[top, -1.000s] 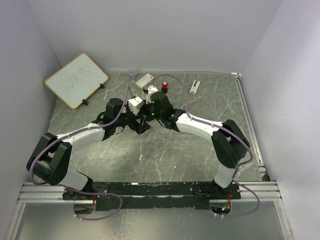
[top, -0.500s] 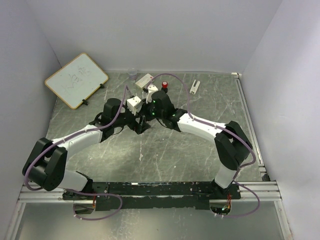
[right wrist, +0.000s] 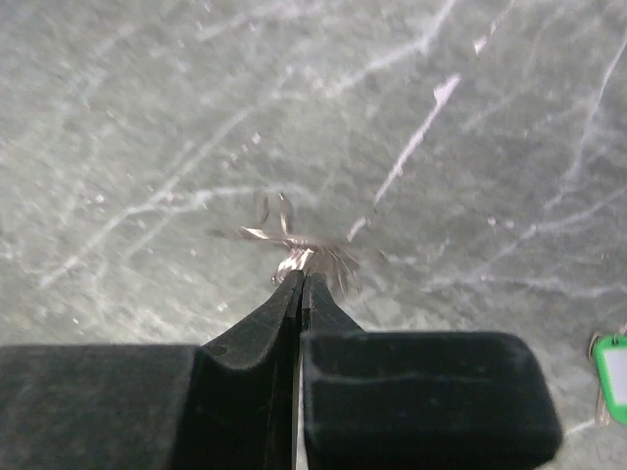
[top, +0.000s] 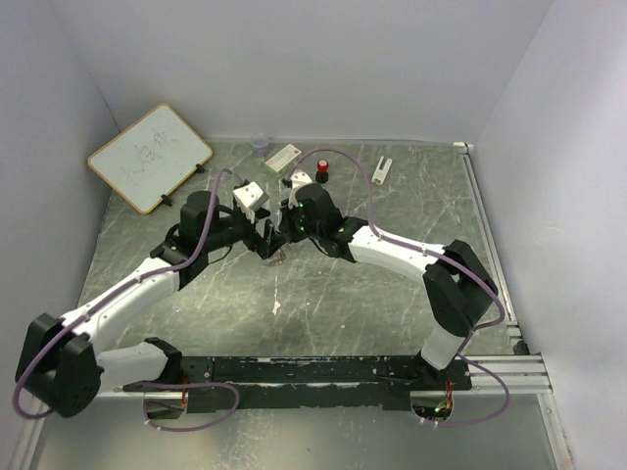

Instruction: Remove the keys from the keyring

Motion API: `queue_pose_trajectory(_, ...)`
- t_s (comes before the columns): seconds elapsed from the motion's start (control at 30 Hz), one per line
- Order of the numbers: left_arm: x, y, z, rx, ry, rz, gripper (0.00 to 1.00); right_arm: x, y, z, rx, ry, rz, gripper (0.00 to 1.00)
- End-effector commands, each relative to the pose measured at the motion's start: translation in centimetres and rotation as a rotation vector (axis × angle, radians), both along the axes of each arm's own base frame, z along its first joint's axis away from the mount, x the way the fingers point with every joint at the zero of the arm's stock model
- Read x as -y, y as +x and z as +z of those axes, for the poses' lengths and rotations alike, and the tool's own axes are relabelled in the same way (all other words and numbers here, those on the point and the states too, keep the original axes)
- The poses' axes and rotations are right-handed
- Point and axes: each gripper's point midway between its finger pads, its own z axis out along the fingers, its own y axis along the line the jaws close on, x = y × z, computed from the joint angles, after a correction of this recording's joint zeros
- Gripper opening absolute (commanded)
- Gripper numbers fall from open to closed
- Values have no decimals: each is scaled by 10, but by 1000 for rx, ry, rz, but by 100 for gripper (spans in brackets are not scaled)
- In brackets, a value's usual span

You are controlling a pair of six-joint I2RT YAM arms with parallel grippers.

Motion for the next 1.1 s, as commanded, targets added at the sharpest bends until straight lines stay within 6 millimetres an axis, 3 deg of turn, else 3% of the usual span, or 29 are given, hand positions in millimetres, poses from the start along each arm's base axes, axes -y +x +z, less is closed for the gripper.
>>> queue_pose_trajectory(0.0,-10,4,45,111,-25,60,98,18,-3,-34,-64,-68,-27,0)
queue_pose_trajectory(0.27,-42,16,32,99,15,260,98,21,2,-34,-51,-67,-43,0)
queue_pose_trajectory(0.4,-50,17,25,78,22,311,98,37,14,-16,8,-79,-117,0)
queue_pose_trajectory(0.5,-56,17,25,74,8,345,98,57,21,9,72,-71,-193,0)
queue_pose_trajectory(0.63,-62,19,21,65,1,393,98,104,27,38,163,-88,-365,8)
queue_pose_trajectory(0.7,-67,21,16,50,5,428,98,136,25,43,193,-116,-472,12)
queue_pose_trajectory(0.73,-69,22,14,41,8,441,98,152,24,46,211,-135,-530,16)
queue_pose_trajectory(0.77,-71,23,10,37,12,456,98,168,21,52,235,-146,-590,28)
queue_pose_trajectory(0.8,-74,25,7,31,18,476,98,182,18,53,250,-170,-638,33)
queue_pose_trajectory(0.9,-82,29,-4,5,33,532,98,222,7,55,276,-251,-795,34)
queue_pose_trajectory(1.0,-87,32,-12,-5,31,570,98,252,-6,56,285,-296,-923,37)
queue_pose_trajectory(1.07,-92,32,-15,-3,22,602,98,268,-14,61,299,-303,-988,44)
